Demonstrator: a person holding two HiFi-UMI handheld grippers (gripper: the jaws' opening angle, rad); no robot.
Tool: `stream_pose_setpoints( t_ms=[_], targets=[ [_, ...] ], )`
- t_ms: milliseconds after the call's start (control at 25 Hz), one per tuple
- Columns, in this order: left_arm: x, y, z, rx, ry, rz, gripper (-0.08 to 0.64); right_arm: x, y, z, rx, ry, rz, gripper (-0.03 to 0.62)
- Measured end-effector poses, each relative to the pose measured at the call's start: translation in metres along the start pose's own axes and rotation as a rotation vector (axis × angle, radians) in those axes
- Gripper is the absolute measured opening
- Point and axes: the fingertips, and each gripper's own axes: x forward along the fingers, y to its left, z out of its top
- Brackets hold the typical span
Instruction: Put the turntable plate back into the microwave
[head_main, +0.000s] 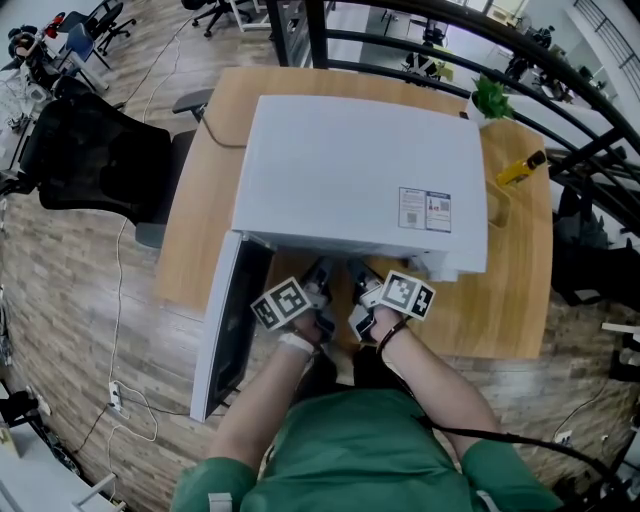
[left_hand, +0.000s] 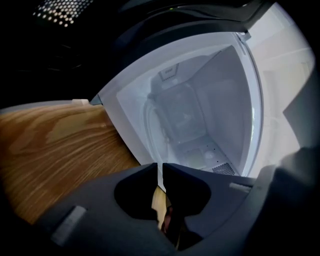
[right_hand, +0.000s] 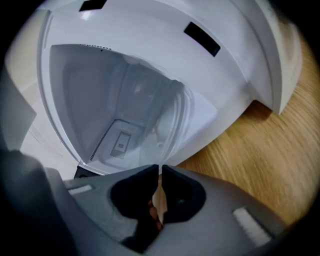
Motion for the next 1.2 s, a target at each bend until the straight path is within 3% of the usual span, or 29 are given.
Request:
stream_pose_setpoints(
  t_ms=[280, 560, 960, 1200],
  targets=[
    [0.011, -0.006, 0.002, 0.019, 0.015, -0.012, 0.04, 0.005, 0.001, 0.014, -0.017, -0.029, -0.021, 0.026],
    [0.016, -0.007, 0.002, 0.023, 0.029, -0.007, 0.04, 0.018, 0.033, 0.024, -0.084, -0.012, 0.065, 0.017],
    [0.02, -0.007, 0.003, 0.038, 0.034, -0.007, 0.04, 0.011, 0.006, 0.015, -0.062, -0.03, -0.036, 0.006],
    [0.025, -0.008, 0.004, 0.057, 0.045, 0.002, 0.039, 0.01, 0.003, 0.02, -0.057, -0.045, -0.052, 0.006]
  ],
)
